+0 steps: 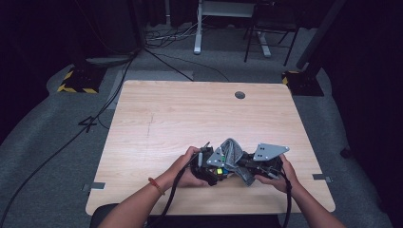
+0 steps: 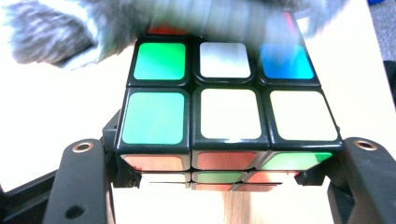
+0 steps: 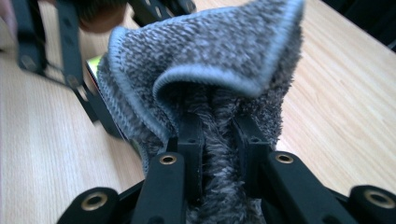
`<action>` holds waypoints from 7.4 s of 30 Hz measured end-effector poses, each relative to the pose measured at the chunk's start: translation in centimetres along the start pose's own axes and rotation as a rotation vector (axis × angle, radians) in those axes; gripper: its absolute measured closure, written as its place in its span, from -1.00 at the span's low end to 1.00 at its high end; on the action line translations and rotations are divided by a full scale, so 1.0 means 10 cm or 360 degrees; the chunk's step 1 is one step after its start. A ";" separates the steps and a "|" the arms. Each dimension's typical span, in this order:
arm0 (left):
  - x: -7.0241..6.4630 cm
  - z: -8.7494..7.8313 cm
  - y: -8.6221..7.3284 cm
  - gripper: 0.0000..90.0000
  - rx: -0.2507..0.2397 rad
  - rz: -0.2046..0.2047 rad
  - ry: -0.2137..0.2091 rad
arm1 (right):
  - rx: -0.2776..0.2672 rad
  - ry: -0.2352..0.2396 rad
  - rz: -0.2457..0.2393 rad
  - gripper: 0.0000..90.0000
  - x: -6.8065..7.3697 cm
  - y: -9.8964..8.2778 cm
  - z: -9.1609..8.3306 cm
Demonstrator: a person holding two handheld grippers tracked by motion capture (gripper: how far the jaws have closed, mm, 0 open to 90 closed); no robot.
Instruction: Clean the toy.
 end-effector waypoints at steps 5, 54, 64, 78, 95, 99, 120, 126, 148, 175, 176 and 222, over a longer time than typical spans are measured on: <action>0.04 -0.11 0.04 -0.25 -0.0067 -0.0021 0.0023 | 0.0038 0.0074 0.0000 0.69 0.06 -0.11 0.06; -0.08 -0.13 0.03 -0.25 -0.0085 0.0004 -0.0007 | 0.0003 0.0151 0.0012 0.70 0.15 -0.10 0.10; -0.09 0.00 0.01 -0.26 -0.0010 0.0045 0.0019 | -0.0148 0.0219 0.0028 0.71 0.23 0.04 -0.02; -0.05 -0.02 0.05 -0.26 -0.0043 0.0020 0.0032 | -0.0135 0.0087 0.0038 0.69 0.09 0.06 0.04; -0.02 -0.10 0.03 -0.25 -0.0048 0.0041 0.0066 | -0.0226 0.0184 -0.0022 0.69 0.29 0.14 -0.06; -0.06 -0.06 0.03 -0.26 -0.0020 0.0068 0.0067 | -0.0255 0.0149 -0.0016 0.69 0.25 0.20 -0.06; 0.02 -0.16 0.07 -0.26 -0.0064 0.0058 0.0128 | -0.0125 0.0184 0.0008 0.69 0.23 -0.01 0.01; -0.06 -0.04 0.04 -0.26 -0.0010 0.0086 0.0095 | -0.0221 0.0144 -0.0001 0.69 0.21 0.16 -0.04; -0.04 -0.24 0.17 -0.26 -0.0191 0.0072 0.0093 | -0.0017 0.0248 0.0113 0.68 0.21 -0.21 0.20; -0.02 -0.10 0.05 -0.28 -0.0090 0.0061 0.0062 | -0.0162 0.0226 0.0045 0.68 0.23 -0.03 0.03; -0.02 -0.10 0.05 -0.28 -0.0086 0.0060 0.0059 | -0.0164 0.0225 0.0046 0.68 0.24 -0.02 0.03; -0.14 -0.07 0.20 -0.26 -0.0150 0.0141 0.0112 | -0.0142 0.0185 0.0041 0.70 0.17 -0.04 0.04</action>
Point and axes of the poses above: each handheld gripper's, and its own axes: z roughly forward along the jaws, y roughly out of its top, x roughly to its left, the point moved 10 cm from there along z, roughly forward along the jaws, and after that the axes turned 1 degree about -y, right-handed, at the moved point
